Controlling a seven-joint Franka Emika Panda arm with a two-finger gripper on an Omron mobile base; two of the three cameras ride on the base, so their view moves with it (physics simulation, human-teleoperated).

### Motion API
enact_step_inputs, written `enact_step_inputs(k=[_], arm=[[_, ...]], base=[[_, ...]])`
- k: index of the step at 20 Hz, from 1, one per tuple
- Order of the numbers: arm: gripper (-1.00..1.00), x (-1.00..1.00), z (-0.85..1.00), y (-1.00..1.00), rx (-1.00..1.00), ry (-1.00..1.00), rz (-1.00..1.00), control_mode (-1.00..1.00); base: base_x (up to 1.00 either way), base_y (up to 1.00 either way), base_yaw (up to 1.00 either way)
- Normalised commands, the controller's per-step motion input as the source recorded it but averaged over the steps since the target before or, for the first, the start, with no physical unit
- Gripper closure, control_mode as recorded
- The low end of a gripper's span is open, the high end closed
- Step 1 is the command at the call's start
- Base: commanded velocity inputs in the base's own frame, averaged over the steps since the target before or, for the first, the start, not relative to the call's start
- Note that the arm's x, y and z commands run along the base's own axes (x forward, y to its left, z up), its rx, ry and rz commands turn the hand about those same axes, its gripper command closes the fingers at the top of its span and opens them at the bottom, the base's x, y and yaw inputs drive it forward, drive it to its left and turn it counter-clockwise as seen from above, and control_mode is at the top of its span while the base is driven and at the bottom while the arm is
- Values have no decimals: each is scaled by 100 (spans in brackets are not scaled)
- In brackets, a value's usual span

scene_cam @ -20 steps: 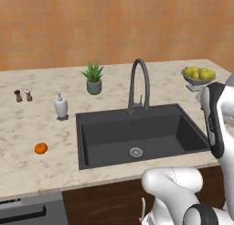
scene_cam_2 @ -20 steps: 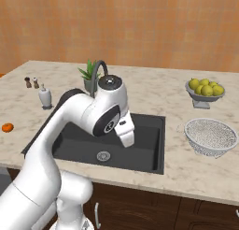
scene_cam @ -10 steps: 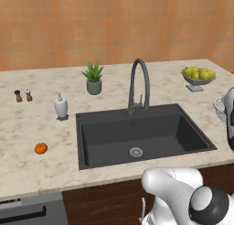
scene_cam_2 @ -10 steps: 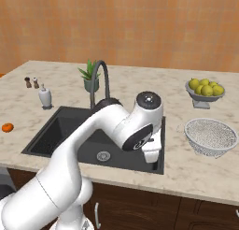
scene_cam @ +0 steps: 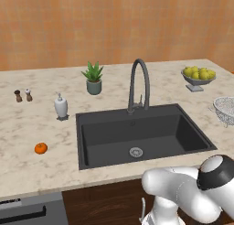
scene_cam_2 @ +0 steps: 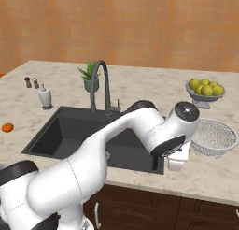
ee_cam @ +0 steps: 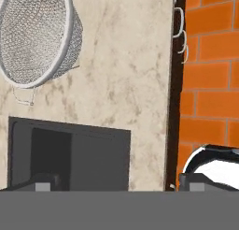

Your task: Put the colander in the sink, put the orange in the colander, and turn on the sink faucet and pour water over the colander.

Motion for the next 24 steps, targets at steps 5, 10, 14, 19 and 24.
enact_step_inputs(k=[5,10,14,19,24], arm=[[-100,21,-10,-64,10,0,-6,-100],[-100,37,-15,-51,6,0,-2,-100],[-100,46,-26,-38,1,1,0,-100],[-100,44,-32,-33,0,2,0,-100],[-100,43,-32,-31,0,3,0,-100]], base=[[0,0,0],[0,0,0],[0,0,0],[0,0,0],[0,0,0]])
